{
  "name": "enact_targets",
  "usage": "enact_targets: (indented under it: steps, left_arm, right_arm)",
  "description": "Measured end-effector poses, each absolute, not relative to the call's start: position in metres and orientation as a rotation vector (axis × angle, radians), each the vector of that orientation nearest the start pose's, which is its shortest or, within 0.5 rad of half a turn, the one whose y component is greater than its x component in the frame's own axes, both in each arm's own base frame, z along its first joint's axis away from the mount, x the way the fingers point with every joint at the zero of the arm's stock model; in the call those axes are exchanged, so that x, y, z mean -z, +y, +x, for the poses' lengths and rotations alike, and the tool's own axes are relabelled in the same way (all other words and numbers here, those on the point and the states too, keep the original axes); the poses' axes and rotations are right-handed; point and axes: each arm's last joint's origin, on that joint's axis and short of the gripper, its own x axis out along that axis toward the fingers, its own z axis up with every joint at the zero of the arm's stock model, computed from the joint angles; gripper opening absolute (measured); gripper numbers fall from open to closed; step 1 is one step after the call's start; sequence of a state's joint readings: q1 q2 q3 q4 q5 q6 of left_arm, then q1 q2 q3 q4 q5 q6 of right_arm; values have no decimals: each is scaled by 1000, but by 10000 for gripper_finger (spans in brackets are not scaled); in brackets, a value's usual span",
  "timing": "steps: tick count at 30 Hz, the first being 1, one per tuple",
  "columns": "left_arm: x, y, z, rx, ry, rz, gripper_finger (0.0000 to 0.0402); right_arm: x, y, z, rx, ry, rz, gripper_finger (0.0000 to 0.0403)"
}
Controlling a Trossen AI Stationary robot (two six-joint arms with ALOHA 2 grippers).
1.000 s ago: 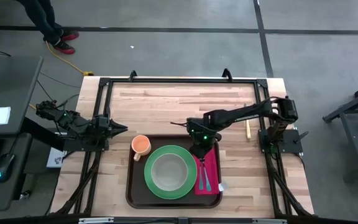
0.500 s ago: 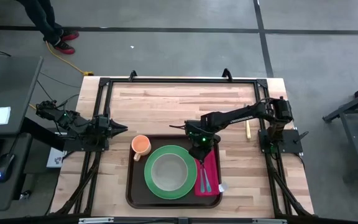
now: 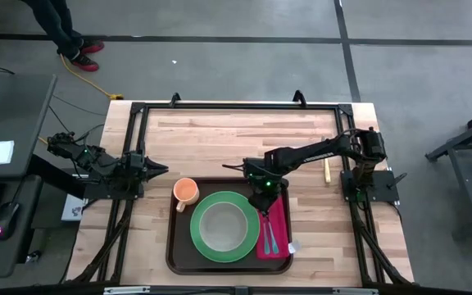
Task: Set up tray
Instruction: Put the spoon on the table napkin to the left of the fork on the serving tray
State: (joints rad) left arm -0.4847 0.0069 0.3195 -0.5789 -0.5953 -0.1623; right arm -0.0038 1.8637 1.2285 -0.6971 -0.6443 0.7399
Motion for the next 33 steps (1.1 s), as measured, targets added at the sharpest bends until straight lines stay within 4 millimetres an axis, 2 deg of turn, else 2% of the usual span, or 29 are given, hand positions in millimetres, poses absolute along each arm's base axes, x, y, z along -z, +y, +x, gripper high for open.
enact_targets:
  steps: [33]
  left_arm:
    - [-214, -13, 60, -128, 219, -17, 69]
  right_arm:
    - [-172, 16, 353, -84, 1434, 1012, 0]
